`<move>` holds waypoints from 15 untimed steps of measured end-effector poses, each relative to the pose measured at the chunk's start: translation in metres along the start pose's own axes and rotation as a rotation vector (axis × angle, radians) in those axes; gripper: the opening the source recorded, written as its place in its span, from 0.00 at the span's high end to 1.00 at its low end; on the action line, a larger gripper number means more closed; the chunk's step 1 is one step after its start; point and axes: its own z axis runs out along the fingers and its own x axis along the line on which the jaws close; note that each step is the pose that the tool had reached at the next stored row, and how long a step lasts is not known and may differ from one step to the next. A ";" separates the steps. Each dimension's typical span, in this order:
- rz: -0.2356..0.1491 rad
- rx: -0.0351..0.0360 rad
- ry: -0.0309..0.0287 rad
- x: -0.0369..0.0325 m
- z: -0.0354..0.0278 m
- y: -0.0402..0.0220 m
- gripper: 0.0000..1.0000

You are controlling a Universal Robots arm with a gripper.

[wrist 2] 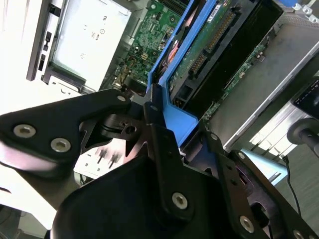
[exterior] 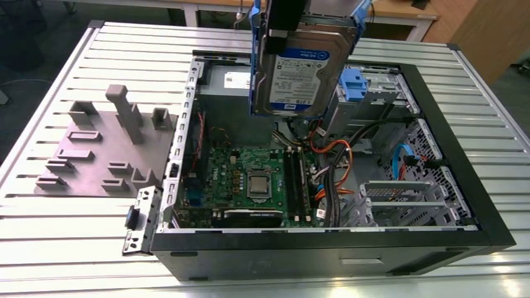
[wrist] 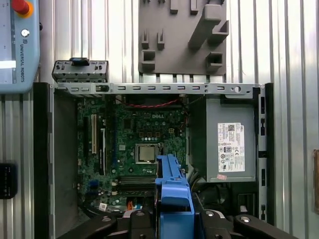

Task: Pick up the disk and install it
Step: 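Insert the disk into the insertion slot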

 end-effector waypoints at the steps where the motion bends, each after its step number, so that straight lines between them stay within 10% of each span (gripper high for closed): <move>1: 0.000 0.0000 -0.0001 0.0011 0.0000 0.0000 0.64; 15: 0.000 -0.0002 0.0003 0.0053 -0.0015 -0.0002 0.64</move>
